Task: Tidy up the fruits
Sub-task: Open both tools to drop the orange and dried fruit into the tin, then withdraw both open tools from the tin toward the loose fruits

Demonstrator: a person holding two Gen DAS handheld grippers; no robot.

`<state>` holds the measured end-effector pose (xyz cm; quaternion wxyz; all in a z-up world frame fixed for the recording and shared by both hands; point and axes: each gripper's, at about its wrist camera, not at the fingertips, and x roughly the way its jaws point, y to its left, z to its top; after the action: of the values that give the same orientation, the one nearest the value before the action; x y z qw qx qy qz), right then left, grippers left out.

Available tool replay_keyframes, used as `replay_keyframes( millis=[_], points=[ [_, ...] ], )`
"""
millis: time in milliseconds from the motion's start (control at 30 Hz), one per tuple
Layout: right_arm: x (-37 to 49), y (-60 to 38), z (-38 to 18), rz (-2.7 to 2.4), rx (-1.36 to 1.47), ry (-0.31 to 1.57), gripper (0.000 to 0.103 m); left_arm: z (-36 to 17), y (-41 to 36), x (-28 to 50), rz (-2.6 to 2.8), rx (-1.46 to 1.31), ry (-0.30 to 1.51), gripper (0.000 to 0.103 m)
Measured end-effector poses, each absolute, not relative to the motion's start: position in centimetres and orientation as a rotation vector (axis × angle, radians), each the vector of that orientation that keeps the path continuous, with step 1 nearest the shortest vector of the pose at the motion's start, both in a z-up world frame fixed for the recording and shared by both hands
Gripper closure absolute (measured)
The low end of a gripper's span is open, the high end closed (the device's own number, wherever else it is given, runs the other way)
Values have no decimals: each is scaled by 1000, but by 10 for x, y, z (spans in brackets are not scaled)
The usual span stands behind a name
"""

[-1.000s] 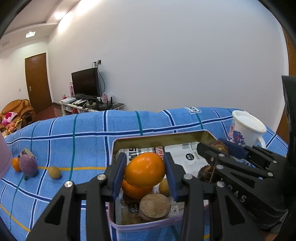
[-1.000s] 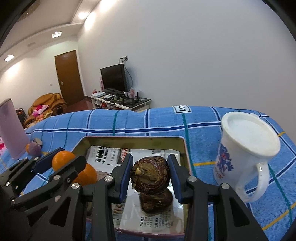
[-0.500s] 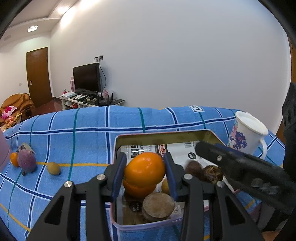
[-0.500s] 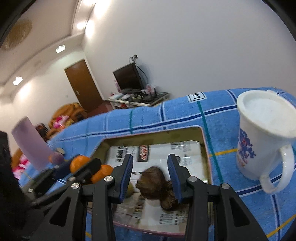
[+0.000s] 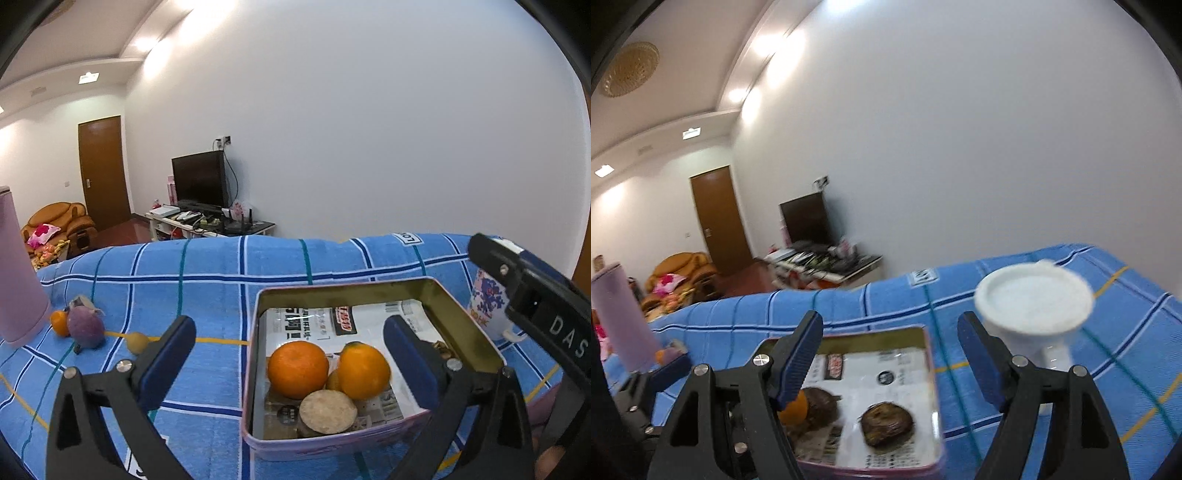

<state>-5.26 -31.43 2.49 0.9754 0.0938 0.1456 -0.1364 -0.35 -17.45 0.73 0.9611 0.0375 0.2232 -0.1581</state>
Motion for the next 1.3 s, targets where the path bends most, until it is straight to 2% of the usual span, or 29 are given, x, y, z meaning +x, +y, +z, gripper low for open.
replay_keyframes(
  millis=[200, 800, 1100, 1300],
  points=[
    [-58, -301, 27, -317, 96, 245, 26, 5, -170, -7, -312, 75, 468, 0],
    [-78, -291, 22, -286, 82, 267, 26, 6, -154, -32, -284, 108, 436, 0],
    [-90, -278, 22, -312, 55, 281, 26, 7, -123, -31, -262, 163, 450, 0],
    [-84, -272, 26, -310, 132, 282, 26, 24, -87, -22, -211, 164, 365, 0]
  ],
)
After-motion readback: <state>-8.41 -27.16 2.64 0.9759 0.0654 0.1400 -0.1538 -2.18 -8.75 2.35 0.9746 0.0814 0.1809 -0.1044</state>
